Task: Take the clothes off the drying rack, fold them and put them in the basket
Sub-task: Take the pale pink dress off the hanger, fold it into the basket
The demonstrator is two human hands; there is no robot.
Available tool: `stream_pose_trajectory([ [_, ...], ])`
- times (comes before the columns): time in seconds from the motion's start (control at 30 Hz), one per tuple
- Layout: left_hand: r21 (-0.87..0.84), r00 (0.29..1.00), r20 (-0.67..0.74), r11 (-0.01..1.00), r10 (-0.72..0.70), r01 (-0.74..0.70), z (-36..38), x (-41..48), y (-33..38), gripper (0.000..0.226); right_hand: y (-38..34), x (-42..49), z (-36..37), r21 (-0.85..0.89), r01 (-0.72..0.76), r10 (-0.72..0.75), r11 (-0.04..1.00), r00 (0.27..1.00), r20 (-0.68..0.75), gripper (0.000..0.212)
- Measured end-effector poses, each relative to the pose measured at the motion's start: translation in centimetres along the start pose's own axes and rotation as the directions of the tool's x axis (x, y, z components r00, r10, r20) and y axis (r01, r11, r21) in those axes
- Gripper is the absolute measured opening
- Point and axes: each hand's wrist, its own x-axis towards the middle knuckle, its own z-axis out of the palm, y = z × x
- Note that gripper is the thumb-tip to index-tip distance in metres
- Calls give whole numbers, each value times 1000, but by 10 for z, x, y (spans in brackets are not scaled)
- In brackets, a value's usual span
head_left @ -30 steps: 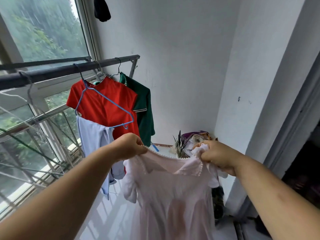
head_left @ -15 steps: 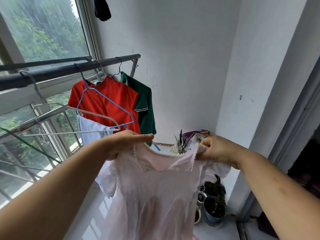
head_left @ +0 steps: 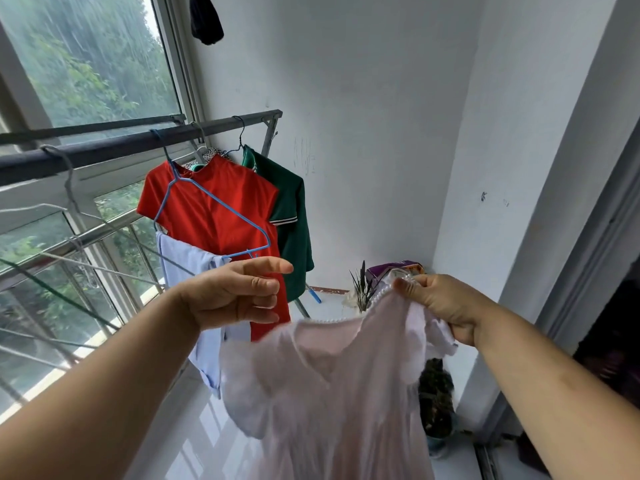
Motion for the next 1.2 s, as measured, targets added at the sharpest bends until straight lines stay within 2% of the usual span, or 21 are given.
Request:
stream_pose_trajectory([
  [0.1, 198, 996, -37, 976, -78, 84, 10, 5, -9, 55, 1, -1, 5, 28, -58, 57, 998, 998, 24, 70],
  [0.2, 379, 976, -141, 901, -167, 209, 14, 13, -31, 59, -7, -1, 12, 91, -133, 125, 987, 988, 86, 59],
  [0.3, 621, 929, -181, 695, -324, 363, 14, 26, -60, 67, -17, -2, 13, 136, -145, 125, 980, 982, 143, 45],
  [0.37, 705, 897, -249, 567, -364, 426, 17, 34, -76, 75, -25, -4, 11, 129, -146, 126, 981, 980, 157, 40],
  [0.47, 761, 916, -261, 518, -305, 390, 32, 42, -90, 84, -32, -9, 7, 92, -154, 138, 984, 978, 159, 50],
  [0.57, 834, 951, -198, 470, -237, 291, 47, 47, -99, 89, -34, -11, 3, 96, -127, 111, 987, 981, 160, 50],
  [0.73, 962, 952, -181, 155, -248, 223, 63, 53, -116, 120, -34, -10, -1, 232, -100, 77, 968, 991, 109, 39],
  [0.9, 985, 983, -167, -24, 71, 169, 76, 64, -125, 109, -37, -13, -5, 321, -118, 93, 940, 991, 92, 41],
  [0.97, 984, 972, -169, -23, 160, 175, 79, 69, -122, 93, -39, -14, -5, 334, -117, 88, 935, 991, 102, 41],
  [1.0, 986, 963, -164, 18, 214, 164, 80, 71, -120, 75, -40, -15, -5, 339, -114, 82, 934, 991, 108, 41],
  [1.07, 979, 908, -156, 181, 388, 91, 79, 75, -114, 28, -43, -17, -7, 336, -96, 65, 937, 993, 102, 40],
  [1.1, 957, 862, -208, 276, 462, 84, 76, 76, -111, 19, -43, -17, -8, 323, -85, 58, 943, 994, 92, 40],
  [1.2, 782, 756, -482, 607, 444, 142, 59, 73, -92, 34, -41, -21, -16, 288, -80, 64, 954, 996, 63, 39],
])
